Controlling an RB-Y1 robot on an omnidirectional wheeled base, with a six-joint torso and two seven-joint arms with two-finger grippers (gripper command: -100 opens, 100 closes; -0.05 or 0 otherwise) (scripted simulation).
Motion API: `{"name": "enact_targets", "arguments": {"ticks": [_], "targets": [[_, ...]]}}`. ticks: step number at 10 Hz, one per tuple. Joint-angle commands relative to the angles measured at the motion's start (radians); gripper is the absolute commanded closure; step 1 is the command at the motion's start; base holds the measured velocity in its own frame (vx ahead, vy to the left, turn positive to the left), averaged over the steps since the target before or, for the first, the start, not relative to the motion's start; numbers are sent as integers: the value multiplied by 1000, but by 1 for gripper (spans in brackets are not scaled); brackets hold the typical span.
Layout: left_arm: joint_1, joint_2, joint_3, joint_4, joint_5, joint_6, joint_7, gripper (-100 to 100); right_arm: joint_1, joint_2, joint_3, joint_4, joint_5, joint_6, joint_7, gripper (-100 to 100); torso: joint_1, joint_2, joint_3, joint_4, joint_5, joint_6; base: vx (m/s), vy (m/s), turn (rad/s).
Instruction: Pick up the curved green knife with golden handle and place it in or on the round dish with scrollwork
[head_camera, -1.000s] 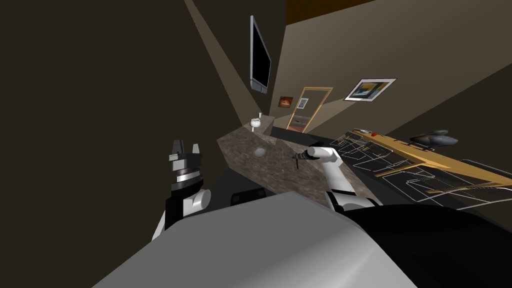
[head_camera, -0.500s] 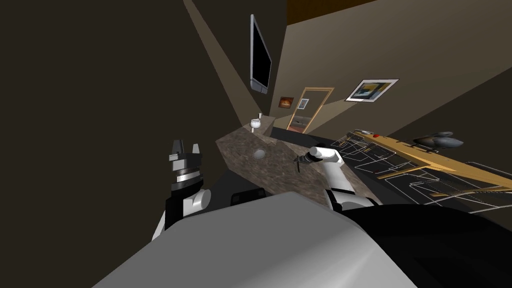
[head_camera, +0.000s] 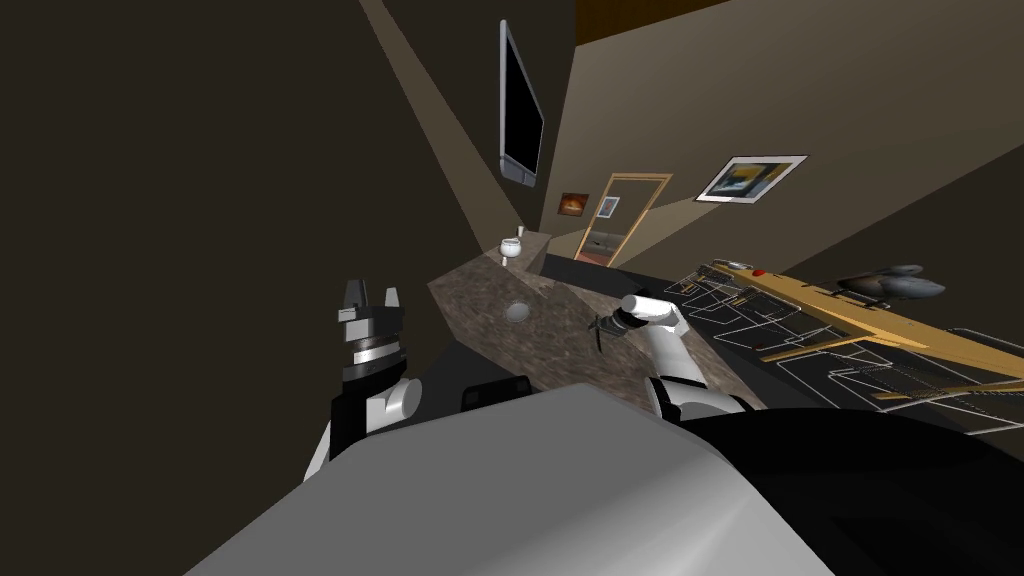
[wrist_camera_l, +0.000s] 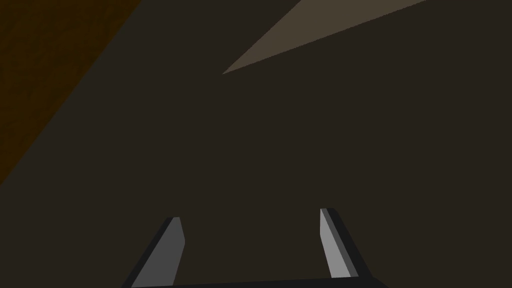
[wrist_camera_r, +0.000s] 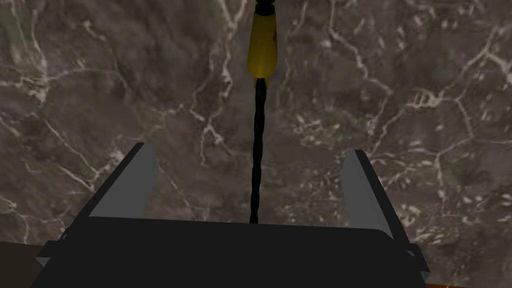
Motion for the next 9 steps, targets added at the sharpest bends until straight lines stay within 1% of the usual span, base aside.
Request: {"name": "enact_targets", "arguments": {"ticks": [1, 2, 3, 4, 6, 7, 8, 9], "targets": [[0, 0, 0, 0, 0, 0, 0, 0, -7, 4, -9, 28, -1, 24, -23, -100, 0, 0, 0, 0, 0, 0, 0, 0, 0], [0, 0, 0, 0, 0, 0, 0, 0, -3, 1, -6, 18, -1, 14, -13, -100, 2, 2, 1, 1, 0, 0, 0, 0, 0], [0, 0, 0, 0, 0, 0, 0, 0, -3, 2, -7, 20, -2, 17, -15, 0, 2, 3, 2, 1, 1, 0, 0, 0, 0], [0, 0, 0, 0, 0, 0, 0, 0, -1, 17, -4, 47, 11, -17, 6, -100, 2, 3, 2, 1, 1, 0, 9, 11, -33], [0, 0, 0, 0, 0, 0, 0, 0, 1, 32, 0, 74, 23, -51, 26, -100, 3, 2, 1, 1, 1, 0, 14, 17, -50], [0, 0, 0, 0, 0, 0, 0, 0, 4, 27, -3, 61, 17, -37, 18, -100, 3, 2, 2, 1, 1, 0, 0, 0, 0], [0, 0, 0, 0, 0, 0, 0, 0, 4, 28, -3, 62, 18, -40, 20, 100, 3, 3, 2, 1, 1, 0, 0, 0, 0], [0, 0, 0, 0, 0, 0, 0, 0, 4, 28, -3, 62, 18, -40, 20, 100, 3, 3, 2, 1, 1, 0, 0, 0, 0]]}}
